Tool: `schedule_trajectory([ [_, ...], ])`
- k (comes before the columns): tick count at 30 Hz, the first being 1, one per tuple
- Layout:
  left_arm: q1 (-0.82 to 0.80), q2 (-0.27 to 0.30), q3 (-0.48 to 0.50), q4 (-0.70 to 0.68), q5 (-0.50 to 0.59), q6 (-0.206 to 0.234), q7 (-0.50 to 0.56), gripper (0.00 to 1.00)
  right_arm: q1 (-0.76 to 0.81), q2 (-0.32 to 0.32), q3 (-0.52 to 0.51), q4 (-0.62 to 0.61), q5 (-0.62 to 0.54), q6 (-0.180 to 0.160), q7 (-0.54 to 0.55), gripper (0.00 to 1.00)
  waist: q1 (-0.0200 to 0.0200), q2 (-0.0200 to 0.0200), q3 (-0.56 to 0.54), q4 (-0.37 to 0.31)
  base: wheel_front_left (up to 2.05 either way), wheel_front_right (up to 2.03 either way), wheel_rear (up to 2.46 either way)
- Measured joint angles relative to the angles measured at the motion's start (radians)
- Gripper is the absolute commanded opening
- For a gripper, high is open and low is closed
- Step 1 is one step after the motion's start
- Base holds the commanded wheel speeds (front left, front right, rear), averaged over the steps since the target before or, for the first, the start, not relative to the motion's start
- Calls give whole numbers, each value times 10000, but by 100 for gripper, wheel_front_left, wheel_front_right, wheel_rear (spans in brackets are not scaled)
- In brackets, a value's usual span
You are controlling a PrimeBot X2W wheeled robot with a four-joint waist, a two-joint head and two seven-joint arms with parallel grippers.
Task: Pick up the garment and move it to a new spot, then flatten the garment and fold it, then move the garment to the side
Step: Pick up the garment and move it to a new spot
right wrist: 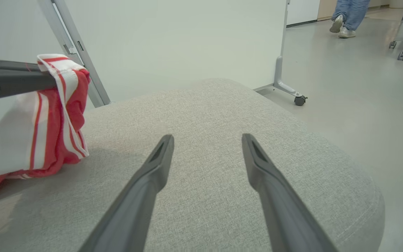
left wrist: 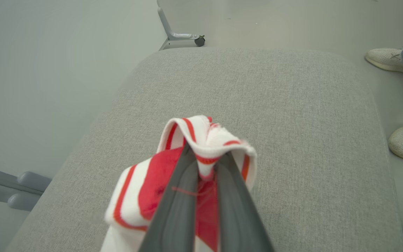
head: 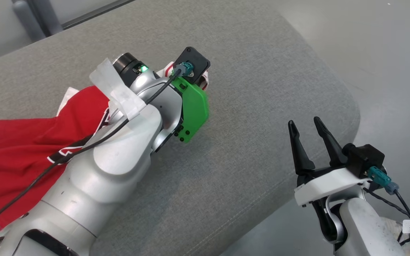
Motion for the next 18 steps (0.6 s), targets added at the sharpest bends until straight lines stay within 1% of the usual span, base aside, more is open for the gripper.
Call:
schedule_trajectory([
  [3, -3, 25, -194, 290, 40, 19, -69, 0, 0, -6, 146, -61, 107, -132, 0, 100, 0, 0, 189, -321, 42, 42, 42],
  [6, 0, 40, -299, 568, 40, 50, -150, 0, -1, 4, 311, -81, 148, -176, 0, 100, 0, 0, 361, -562, 61, 61, 61],
  [7, 2, 54, -336, 612, 40, 98, -180, 0, -1, 4, 347, -81, 190, -247, 0, 100, 0, 0, 405, -628, 72, 72, 72],
  [10, 2, 65, -453, 662, 6, 105, -416, 0, -10, 2, 483, -44, 198, -268, 0, 100, 0, 0, 480, -782, 63, 63, 63],
  [11, 2, 63, -495, 623, -77, 138, -476, 0, -21, 2, 535, -35, 201, -339, 0, 100, 0, 0, 488, -815, 50, 50, 50],
  [12, 2, 59, -514, 591, -150, 197, -548, 27, -44, 2, 577, -33, 228, -341, 0, 100, 0, 0, 491, -836, 44, 44, 44],
  [13, 2, 59, -537, 579, -194, 236, -583, 38, -81, 2, 610, -33, 282, -345, 0, 100, 0, 0, 488, -846, 38, 38, 38],
  [14, 2, 59, -571, 591, -226, 257, -617, 62, -131, 0, 639, -33, 305, -347, 0, 100, 0, 0, 479, -851, 32, 32, 32],
  [15, 2, 59, -596, 629, -232, 268, -663, 90, -198, 2, 669, -31, 322, -347, 0, 100, 0, 0, 466, -853, 26, 26, 26],
  [16, 3, 58, -619, 723, -232, 280, -715, 100, -257, 0, 698, -27, 341, -347, 0, 100, 0, 0, 443, -854, 19, 19, 19],
  [18, 21, 65, -644, 918, -286, 314, -746, 100, -292, 0, 773, 29, 341, -347, 0, 100, 0, 0, 369, -852, 10, 10, 10],
])
